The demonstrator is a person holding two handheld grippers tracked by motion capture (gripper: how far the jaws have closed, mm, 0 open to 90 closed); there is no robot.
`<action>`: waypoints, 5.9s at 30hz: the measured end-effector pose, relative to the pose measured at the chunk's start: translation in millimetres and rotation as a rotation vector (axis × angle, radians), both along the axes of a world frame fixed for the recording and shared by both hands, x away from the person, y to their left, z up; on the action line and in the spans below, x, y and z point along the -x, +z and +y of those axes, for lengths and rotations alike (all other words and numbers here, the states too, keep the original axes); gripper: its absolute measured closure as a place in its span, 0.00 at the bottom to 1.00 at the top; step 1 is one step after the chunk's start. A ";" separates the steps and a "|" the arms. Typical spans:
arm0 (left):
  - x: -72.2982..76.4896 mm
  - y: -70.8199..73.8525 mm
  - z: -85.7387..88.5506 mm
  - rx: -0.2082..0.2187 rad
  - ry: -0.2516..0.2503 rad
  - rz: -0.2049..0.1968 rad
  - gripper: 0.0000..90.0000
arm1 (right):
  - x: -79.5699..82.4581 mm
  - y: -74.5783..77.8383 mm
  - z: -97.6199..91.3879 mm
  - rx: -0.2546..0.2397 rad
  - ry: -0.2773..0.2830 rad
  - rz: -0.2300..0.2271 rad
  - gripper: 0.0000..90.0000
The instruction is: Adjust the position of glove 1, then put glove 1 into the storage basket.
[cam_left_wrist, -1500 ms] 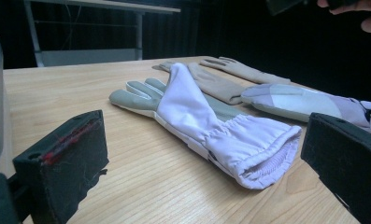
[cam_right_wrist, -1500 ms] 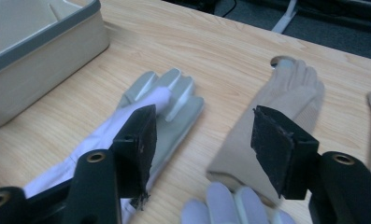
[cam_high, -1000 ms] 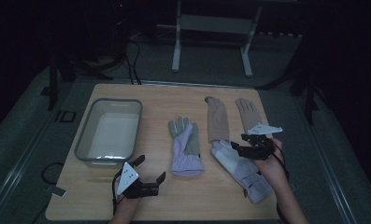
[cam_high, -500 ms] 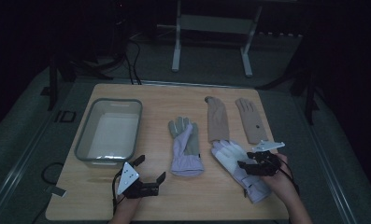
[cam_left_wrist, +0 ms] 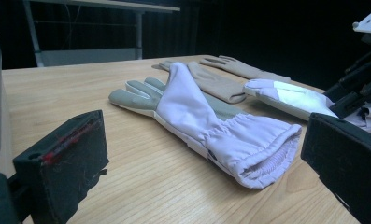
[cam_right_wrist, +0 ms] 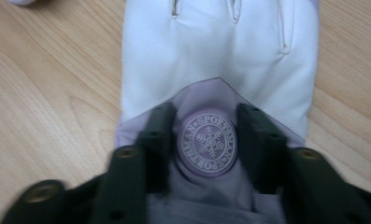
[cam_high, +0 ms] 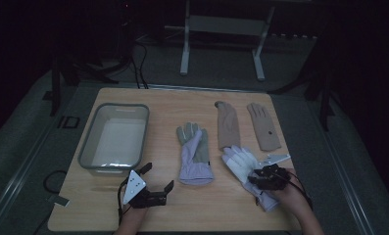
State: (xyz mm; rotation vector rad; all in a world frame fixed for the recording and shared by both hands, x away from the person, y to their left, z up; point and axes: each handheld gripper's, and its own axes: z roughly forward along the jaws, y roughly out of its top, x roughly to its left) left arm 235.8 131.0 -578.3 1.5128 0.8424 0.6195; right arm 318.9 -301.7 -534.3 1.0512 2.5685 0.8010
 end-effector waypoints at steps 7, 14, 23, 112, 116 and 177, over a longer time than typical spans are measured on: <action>-0.1 0.0 0.4 0.003 0.001 0.001 0.01 | 6.4 2.8 1.1 -0.032 -0.064 -0.003 0.79; -0.1 0.0 0.3 0.005 0.002 0.000 0.01 | 19.3 15.1 -3.1 -0.092 -0.134 -0.038 0.87; 0.1 0.0 0.0 0.002 0.004 -0.001 0.01 | 32.5 41.5 2.4 -0.105 -0.224 -0.131 0.87; 1.1 -0.2 -0.3 0.018 -0.024 0.003 0.01 | -38.0 45.8 208.7 -0.297 -0.398 -0.119 0.53; 1.2 -0.2 -0.3 0.017 -0.025 0.003 0.01 | -43.5 58.6 192.2 -0.296 -0.386 -0.120 0.36; -73.8 41.2 -57.3 -0.211 -0.077 0.469 0.15 | -84.1 29.7 155.3 -0.361 -0.087 0.074 0.15</action>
